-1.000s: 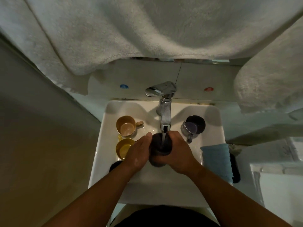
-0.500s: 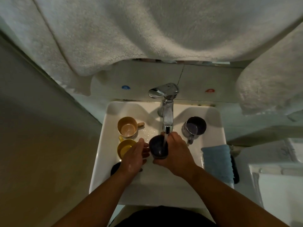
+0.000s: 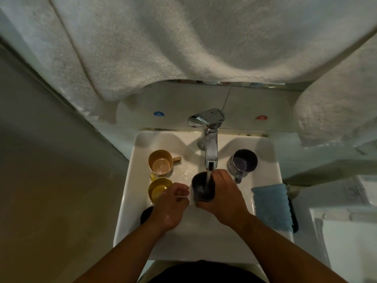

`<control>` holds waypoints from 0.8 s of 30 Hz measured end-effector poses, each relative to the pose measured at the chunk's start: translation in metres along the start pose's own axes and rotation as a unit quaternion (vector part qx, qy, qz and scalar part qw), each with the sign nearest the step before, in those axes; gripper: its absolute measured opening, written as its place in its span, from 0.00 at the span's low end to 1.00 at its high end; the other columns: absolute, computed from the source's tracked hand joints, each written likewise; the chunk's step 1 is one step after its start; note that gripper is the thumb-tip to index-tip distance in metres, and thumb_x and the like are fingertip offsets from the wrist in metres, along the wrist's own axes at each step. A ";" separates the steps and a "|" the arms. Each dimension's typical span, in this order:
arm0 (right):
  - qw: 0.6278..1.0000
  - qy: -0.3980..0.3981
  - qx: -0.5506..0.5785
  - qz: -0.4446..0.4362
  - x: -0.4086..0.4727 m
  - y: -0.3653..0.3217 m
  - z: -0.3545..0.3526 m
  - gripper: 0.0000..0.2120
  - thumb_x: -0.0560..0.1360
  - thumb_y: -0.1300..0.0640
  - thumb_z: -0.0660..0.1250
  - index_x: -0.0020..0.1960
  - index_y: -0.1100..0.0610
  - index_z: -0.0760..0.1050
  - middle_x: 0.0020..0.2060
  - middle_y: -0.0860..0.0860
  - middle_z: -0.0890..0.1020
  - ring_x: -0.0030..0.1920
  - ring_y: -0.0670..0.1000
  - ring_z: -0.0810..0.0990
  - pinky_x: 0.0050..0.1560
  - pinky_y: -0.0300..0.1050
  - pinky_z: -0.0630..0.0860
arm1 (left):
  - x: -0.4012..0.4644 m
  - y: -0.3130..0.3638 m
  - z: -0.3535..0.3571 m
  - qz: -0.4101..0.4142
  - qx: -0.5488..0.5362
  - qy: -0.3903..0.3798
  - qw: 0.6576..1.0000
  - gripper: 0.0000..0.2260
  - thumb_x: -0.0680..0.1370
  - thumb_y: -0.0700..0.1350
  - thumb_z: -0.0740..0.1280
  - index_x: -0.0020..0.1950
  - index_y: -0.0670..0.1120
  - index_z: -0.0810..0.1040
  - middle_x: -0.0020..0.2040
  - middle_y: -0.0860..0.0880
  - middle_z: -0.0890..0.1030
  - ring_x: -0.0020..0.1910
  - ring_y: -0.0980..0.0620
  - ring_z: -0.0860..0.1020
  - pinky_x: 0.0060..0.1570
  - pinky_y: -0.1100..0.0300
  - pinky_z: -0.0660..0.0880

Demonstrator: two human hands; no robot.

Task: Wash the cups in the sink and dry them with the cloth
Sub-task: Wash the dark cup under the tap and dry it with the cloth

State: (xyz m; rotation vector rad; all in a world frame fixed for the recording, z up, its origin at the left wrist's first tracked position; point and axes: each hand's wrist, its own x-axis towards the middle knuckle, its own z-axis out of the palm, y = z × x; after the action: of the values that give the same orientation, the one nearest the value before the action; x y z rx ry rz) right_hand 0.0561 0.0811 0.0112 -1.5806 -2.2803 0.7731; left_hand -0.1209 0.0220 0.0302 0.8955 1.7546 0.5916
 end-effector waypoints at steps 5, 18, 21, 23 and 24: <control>1.000 -0.013 0.017 0.000 0.002 0.000 -0.003 0.41 0.58 0.35 0.79 0.66 0.48 0.70 0.58 0.44 0.73 0.55 0.43 0.73 0.54 0.39 0.77 | 0.000 -0.002 -0.005 0.029 0.013 0.010 0.999 0.13 0.78 0.39 0.71 0.58 0.54 0.76 0.55 0.53 0.80 0.55 0.54 0.80 0.54 0.49 0.83; 0.999 0.001 0.038 0.018 0.000 -0.003 -0.007 0.37 0.62 0.34 0.77 0.64 0.46 0.70 0.57 0.42 0.72 0.53 0.41 0.71 0.48 0.30 0.71 | -0.001 -0.012 -0.007 0.074 0.043 -0.011 0.996 0.18 0.75 0.39 0.76 0.60 0.54 0.75 0.56 0.53 0.80 0.56 0.55 0.79 0.54 0.56 0.82; 0.991 0.001 0.125 0.047 -0.002 -0.008 -0.013 0.34 0.59 0.36 0.78 0.60 0.42 0.70 0.54 0.42 0.74 0.53 0.40 0.72 0.48 0.28 0.69 | 0.000 -0.007 -0.005 0.125 0.071 -0.013 0.990 0.25 0.72 0.42 0.79 0.60 0.59 0.70 0.55 0.60 0.77 0.54 0.64 0.77 0.50 0.72 0.76; 0.976 -0.007 0.200 0.088 -0.004 -0.008 -0.016 0.36 0.57 0.36 0.78 0.61 0.39 0.69 0.55 0.40 0.75 0.53 0.40 0.75 0.50 0.30 0.73 | 0.000 -0.005 -0.003 0.158 0.087 -0.012 0.984 0.31 0.68 0.46 0.82 0.64 0.59 0.69 0.57 0.65 0.75 0.53 0.69 0.75 0.49 0.76 0.73; 0.963 -0.010 0.246 0.111 -0.006 -0.007 -0.020 0.35 0.58 0.39 0.80 0.61 0.40 0.70 0.55 0.40 0.77 0.54 0.41 0.77 0.50 0.33 0.77 | 0.001 -0.003 -0.003 0.168 0.091 -0.006 0.982 0.35 0.66 0.48 0.83 0.68 0.57 0.68 0.58 0.65 0.74 0.54 0.69 0.75 0.49 0.77 0.72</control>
State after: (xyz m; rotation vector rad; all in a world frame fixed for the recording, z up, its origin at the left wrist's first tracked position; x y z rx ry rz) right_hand 0.0621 0.0792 0.0320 -1.5915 -1.7452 1.2962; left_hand -0.1245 0.0213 0.0281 1.3369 1.6766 0.6478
